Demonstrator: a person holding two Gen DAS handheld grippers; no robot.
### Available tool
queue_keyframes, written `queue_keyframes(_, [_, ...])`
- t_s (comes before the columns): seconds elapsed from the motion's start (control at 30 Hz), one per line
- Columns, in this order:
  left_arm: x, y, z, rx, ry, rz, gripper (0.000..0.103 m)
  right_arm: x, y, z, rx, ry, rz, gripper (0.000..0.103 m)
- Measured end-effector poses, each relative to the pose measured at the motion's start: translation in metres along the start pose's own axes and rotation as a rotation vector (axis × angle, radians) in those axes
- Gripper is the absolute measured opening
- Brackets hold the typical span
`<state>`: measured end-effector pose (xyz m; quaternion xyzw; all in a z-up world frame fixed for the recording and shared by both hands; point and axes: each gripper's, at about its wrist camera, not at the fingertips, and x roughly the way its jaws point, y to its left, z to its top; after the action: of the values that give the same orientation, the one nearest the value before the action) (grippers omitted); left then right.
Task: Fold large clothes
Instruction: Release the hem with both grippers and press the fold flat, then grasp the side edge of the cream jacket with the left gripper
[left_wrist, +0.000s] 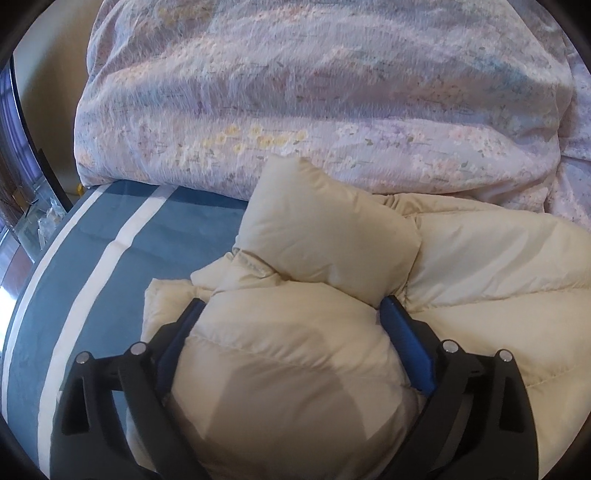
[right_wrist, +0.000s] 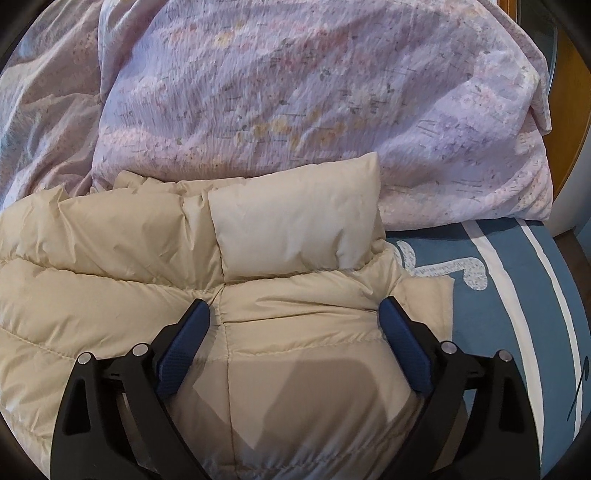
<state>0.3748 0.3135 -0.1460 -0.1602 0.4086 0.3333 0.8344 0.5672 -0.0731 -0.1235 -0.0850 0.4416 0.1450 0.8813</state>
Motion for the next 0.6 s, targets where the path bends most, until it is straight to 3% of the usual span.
queue_keyframes(0.6, [0.004,-0.01,0.0,-0.001,0.031,0.02,0.1,0.005,0.002,0.001,0.001,0.002,0.0,0.097])
